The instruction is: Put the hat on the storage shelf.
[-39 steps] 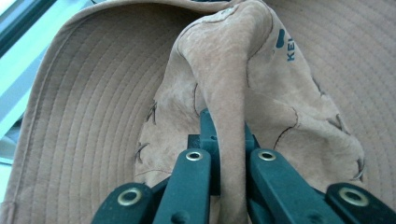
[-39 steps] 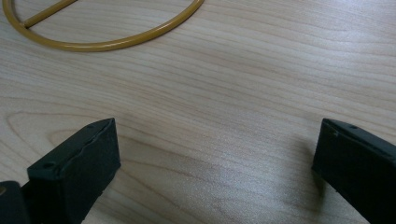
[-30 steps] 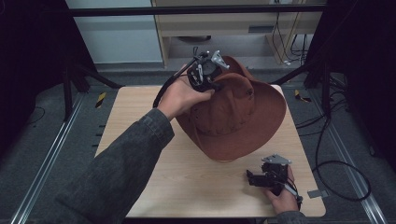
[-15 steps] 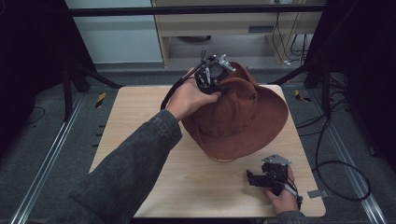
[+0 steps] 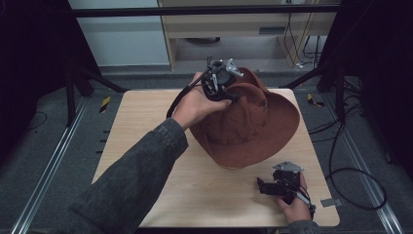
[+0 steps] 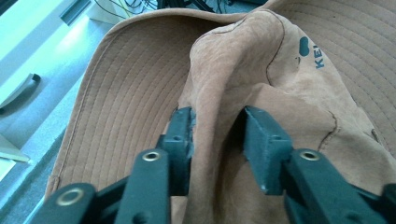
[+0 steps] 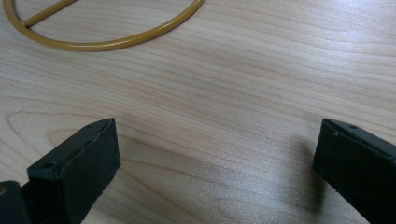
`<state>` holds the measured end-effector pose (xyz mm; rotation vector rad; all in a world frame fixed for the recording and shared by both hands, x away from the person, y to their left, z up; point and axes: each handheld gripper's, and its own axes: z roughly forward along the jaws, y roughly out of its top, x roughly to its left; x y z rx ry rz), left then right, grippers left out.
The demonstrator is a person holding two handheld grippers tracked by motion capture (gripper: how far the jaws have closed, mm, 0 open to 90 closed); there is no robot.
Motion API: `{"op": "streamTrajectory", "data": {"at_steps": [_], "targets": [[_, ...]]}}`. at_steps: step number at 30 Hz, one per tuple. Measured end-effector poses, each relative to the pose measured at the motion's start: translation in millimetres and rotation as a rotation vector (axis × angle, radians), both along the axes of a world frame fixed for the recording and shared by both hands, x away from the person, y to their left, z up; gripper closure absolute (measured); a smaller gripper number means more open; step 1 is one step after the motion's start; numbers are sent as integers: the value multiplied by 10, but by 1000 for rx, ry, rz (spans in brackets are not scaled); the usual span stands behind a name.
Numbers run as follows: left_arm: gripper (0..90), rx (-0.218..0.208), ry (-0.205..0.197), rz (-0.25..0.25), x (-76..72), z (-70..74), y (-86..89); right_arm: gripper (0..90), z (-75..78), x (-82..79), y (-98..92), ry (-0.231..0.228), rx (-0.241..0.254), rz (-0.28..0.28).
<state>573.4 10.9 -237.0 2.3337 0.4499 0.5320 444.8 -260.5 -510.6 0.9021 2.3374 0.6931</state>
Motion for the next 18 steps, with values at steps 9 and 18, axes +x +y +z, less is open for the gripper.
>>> {"op": "streamTrajectory", "data": {"at_steps": [9,18], "targets": [[461,-1,-18,4,-51,28,11,7,0,0,0,0,0,0],[346,-19,-10,4,-69,32,41,7,0,0,0,0,0,0]]}}
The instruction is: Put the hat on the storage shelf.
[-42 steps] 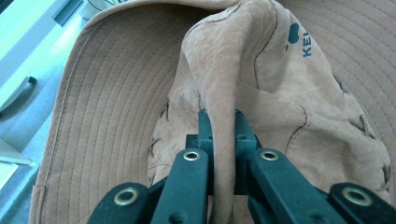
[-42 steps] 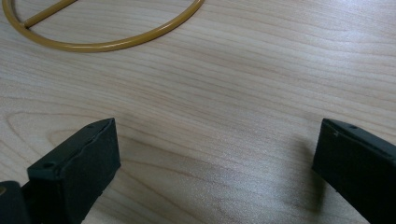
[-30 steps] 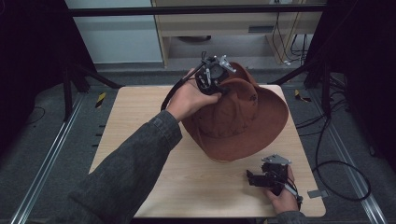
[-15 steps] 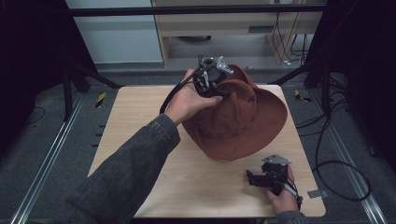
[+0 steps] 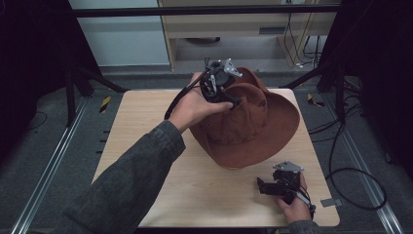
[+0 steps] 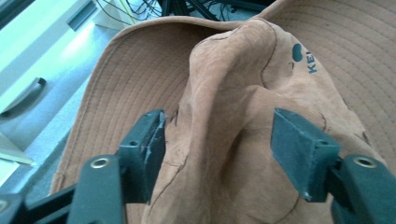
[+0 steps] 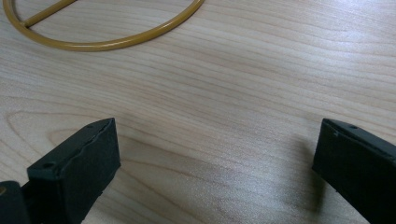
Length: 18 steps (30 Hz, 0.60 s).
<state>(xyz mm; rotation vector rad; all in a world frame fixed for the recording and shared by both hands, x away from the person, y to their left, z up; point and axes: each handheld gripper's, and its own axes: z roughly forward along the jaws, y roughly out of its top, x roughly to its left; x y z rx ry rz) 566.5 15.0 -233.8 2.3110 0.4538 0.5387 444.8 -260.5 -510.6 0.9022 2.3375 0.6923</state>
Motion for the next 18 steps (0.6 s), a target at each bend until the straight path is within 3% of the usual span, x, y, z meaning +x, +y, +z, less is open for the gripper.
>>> {"op": "streamTrajectory", "data": {"at_steps": [18], "targets": [[119,-15,20,-22,-144,-50,156,7,0,0,0,0,0,0]]}}
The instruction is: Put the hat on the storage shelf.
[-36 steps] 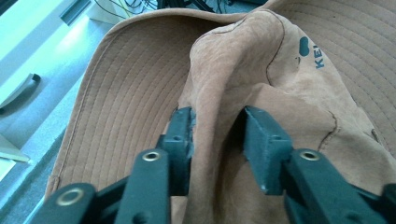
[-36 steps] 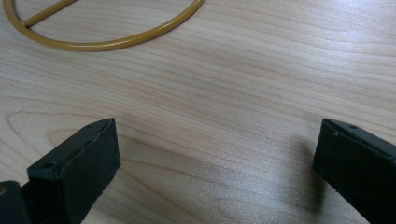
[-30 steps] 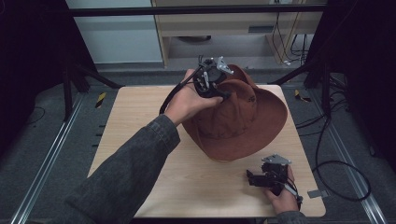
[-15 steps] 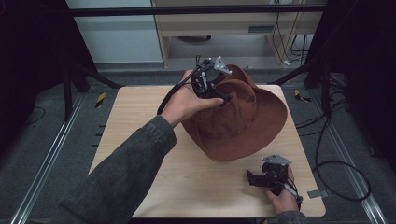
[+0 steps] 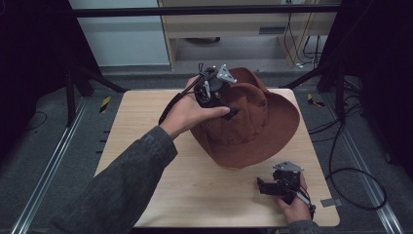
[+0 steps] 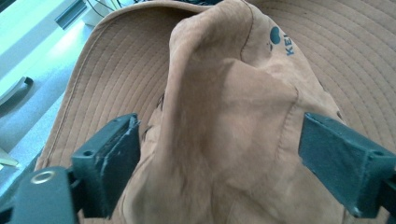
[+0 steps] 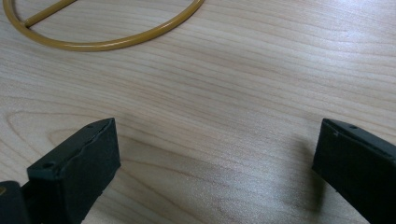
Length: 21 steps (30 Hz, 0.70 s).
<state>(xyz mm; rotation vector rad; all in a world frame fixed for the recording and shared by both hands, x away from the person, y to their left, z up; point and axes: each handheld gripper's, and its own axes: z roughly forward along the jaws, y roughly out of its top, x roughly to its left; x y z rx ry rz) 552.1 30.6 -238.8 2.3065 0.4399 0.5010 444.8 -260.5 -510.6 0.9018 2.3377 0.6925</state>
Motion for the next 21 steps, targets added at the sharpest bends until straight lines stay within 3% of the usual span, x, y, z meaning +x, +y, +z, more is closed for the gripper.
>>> {"op": "streamTrajectory", "data": {"at_steps": [17,21], "targets": [[67,-25,-30,13,-179,73,374,7,0,0,1,1,0,0],[67,-55,-60,22,-234,109,495,7,0,0,1,0,0,-1]]}}
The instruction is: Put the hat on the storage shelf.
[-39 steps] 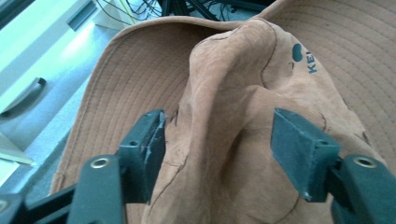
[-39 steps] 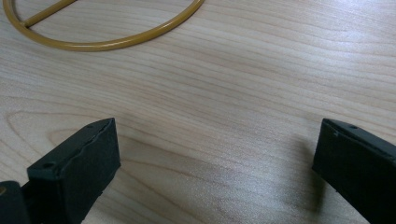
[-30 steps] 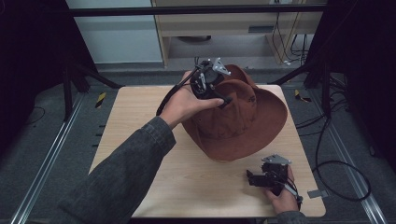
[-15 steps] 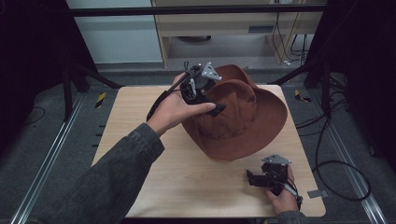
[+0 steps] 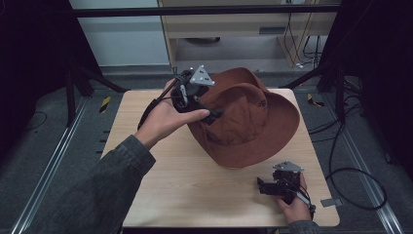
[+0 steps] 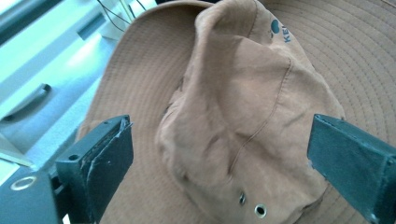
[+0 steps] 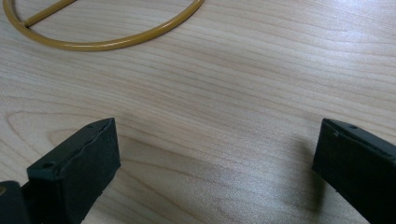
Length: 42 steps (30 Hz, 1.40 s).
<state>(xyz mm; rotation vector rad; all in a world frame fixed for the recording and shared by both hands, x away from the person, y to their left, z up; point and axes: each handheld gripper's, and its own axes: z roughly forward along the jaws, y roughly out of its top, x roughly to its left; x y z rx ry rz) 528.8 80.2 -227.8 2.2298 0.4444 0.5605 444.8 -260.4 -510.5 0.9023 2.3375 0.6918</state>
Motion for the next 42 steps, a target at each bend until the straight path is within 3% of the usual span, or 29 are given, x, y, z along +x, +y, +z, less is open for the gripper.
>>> {"op": "streamTrajectory", "data": {"at_steps": [2,16,24,34,39,42], "targets": [[64,-22,0,8,-28,-5,69,7,0,0,0,0,0,0],[57,-63,-6,55,-268,-141,711,7,1,-1,-1,1,-1,0],[57,-70,28,100,-325,-408,1077,7,1,-1,0,0,-2,-1],[47,1,74,112,-372,-819,1172,7,2,-1,0,1,-2,0],[47,18,90,104,-422,-1011,1171,7,1,-1,0,0,-2,0],[46,11,120,102,-432,-1157,1175,7,2,-1,0,0,-2,-1]]}}
